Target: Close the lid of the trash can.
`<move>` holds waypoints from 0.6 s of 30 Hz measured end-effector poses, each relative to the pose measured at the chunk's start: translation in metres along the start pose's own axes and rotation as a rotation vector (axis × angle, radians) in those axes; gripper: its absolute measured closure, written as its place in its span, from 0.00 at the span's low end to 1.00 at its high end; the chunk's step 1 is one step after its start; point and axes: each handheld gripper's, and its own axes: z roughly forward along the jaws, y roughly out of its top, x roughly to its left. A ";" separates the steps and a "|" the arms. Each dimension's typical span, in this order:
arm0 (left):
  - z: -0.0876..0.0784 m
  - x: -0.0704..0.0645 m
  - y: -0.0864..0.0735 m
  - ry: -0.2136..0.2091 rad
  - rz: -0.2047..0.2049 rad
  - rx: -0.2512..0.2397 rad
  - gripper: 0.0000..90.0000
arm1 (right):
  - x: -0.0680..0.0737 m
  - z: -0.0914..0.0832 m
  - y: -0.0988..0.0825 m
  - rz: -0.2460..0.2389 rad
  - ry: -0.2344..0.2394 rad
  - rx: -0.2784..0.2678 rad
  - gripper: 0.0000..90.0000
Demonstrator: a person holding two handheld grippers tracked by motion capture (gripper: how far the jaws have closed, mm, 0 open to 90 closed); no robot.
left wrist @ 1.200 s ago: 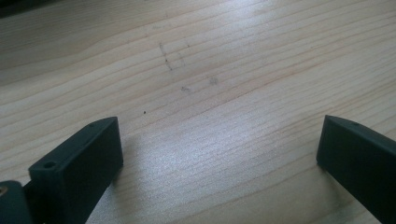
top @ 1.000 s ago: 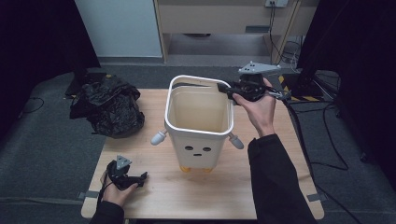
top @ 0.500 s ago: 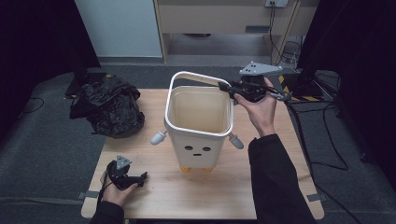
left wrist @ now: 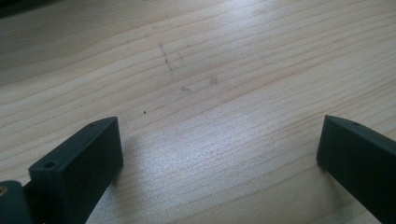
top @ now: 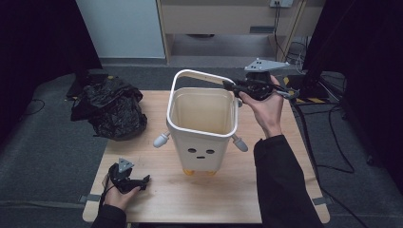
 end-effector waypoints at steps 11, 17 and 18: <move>0.000 0.000 0.000 0.000 0.005 0.004 0.00 | 0.001 0.019 -0.016 -0.014 -0.020 0.031 0.77; 0.000 0.000 0.000 0.000 0.005 0.004 0.00 | 0.000 0.017 -0.016 -0.021 -0.008 0.020 0.74; 0.000 0.000 0.000 0.000 0.005 0.004 0.00 | 0.001 0.017 -0.016 -0.025 -0.003 0.019 0.78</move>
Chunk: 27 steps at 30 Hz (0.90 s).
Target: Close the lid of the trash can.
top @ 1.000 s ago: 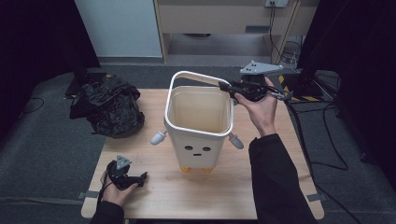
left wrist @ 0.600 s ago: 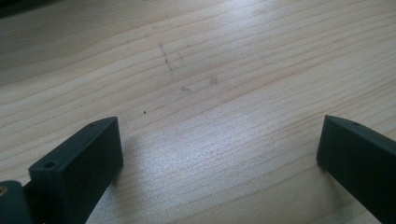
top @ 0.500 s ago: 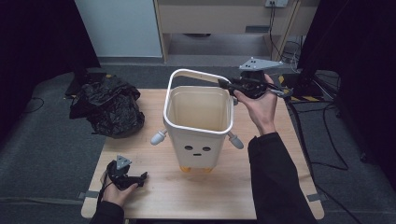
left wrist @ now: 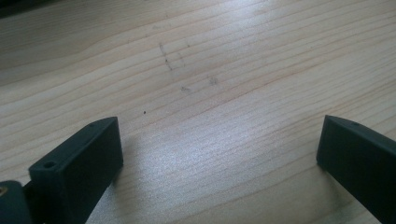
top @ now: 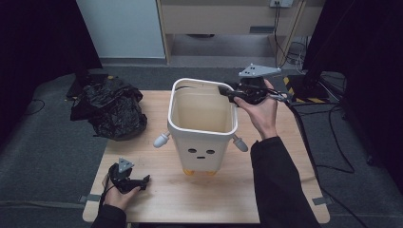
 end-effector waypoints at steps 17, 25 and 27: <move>0.000 0.000 0.000 -0.001 -0.004 -0.004 0.00 | 0.004 -0.012 0.015 0.027 -0.029 0.042 0.88; 0.000 0.000 0.000 -0.001 -0.004 -0.004 0.00 | 0.002 -0.020 0.022 -0.011 -0.019 0.057 0.88; 0.000 0.000 0.000 -0.001 -0.003 -0.003 0.00 | -0.002 -0.023 0.021 0.007 -0.007 0.052 0.88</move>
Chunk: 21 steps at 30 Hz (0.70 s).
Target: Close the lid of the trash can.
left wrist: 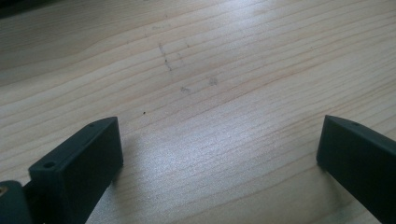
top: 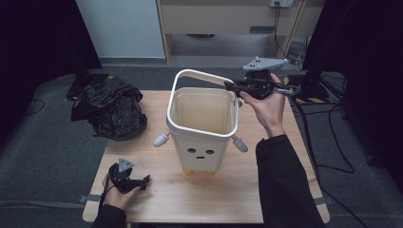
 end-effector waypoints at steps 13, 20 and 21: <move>0.000 0.000 0.000 -0.001 0.000 0.000 0.00 | 0.005 0.007 0.009 0.015 -0.017 0.082 0.87; 0.000 0.000 0.000 -0.001 0.000 -0.001 0.00 | 0.004 0.016 -0.002 0.051 0.000 0.059 0.81; 0.000 0.000 0.000 -0.001 0.000 -0.001 0.00 | 0.004 0.017 -0.002 0.053 0.006 0.044 0.78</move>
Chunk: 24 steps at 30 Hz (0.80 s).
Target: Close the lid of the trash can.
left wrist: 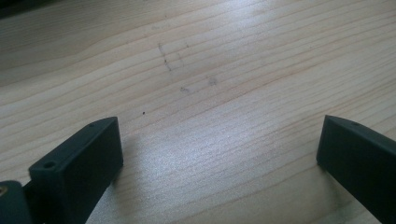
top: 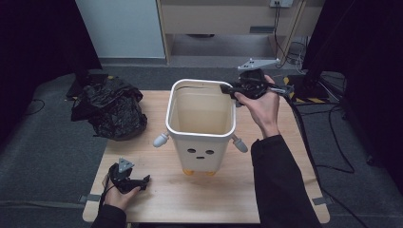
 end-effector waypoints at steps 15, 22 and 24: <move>0.000 0.000 0.000 -0.002 0.006 0.004 0.00 | -0.005 -0.013 -0.003 -0.047 -0.049 -0.150 0.58; 0.000 -0.001 0.000 -0.003 0.004 0.002 0.00 | -0.012 -0.026 -0.009 -0.015 -0.116 -0.238 0.43; 0.000 -0.001 0.000 -0.002 0.004 0.002 0.00 | -0.013 -0.028 -0.013 -0.026 -0.146 -0.228 0.38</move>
